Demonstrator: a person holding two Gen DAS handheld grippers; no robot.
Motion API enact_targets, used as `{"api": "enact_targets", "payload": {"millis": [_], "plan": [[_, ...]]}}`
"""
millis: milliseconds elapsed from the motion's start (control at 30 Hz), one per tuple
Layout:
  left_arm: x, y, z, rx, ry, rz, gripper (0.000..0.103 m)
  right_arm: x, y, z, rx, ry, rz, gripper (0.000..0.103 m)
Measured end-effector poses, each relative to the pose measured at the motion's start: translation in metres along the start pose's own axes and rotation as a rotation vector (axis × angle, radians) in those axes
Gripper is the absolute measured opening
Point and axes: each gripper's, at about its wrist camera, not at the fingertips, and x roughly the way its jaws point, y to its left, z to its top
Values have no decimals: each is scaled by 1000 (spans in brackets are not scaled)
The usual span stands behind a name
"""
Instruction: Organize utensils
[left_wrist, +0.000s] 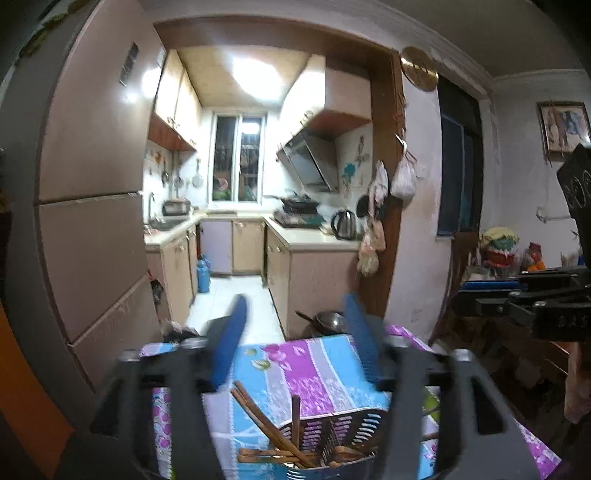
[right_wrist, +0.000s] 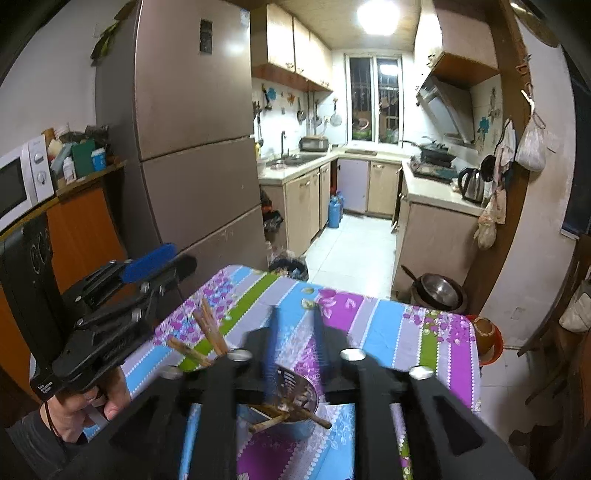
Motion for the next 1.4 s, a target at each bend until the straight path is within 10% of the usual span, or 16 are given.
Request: {"api": "enact_targets", "payload": {"millis": [267,433,700,1000,1400], "plan": [[-25,1,7,5,-25,26,60,-33,6,3,-11,-66,-16,31],[-75,7,6,-25,-89,59,75,-89,23,-19,-26,-225,-26,73],[-170,-8,-41,50,-202,160,97,-157,67,-118,-64,-445,-63,97],[-216,-18,-112,23,-191,160,97,-169,92,-231,-51,-521,-148,98],[-239,-33,-148,37,-152,146,97,-168,105,-271,-17,-496,-188,98]]}}
